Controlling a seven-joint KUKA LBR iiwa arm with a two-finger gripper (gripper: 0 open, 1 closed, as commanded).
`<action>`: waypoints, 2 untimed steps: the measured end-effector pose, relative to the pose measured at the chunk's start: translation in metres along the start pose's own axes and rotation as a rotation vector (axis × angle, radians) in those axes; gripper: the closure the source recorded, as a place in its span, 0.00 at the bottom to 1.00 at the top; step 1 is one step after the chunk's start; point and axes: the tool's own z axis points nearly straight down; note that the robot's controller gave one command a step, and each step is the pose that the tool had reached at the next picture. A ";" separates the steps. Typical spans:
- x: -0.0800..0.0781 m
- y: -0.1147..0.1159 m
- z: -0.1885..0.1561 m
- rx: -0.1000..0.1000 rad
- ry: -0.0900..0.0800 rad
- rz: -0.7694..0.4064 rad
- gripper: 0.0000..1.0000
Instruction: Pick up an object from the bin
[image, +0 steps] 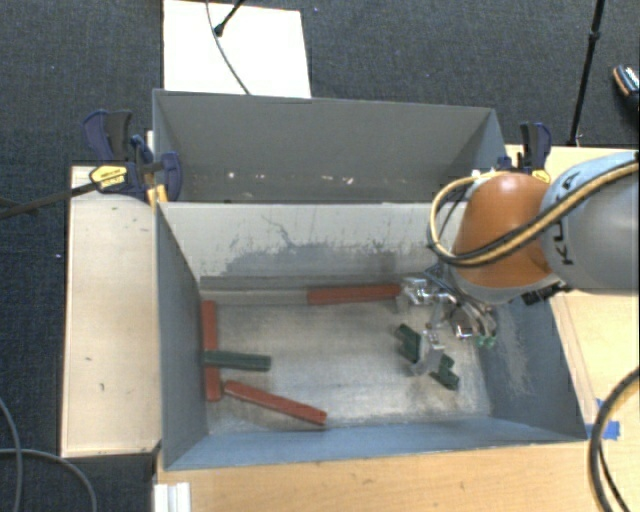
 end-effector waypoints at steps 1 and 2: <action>0.001 0.006 0.000 -0.004 0.004 -0.004 1.00; 0.008 0.006 -0.119 -0.002 -0.003 0.012 1.00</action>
Offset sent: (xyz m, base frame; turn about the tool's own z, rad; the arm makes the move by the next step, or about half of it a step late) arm 0.0000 0.0000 0.0000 0.0000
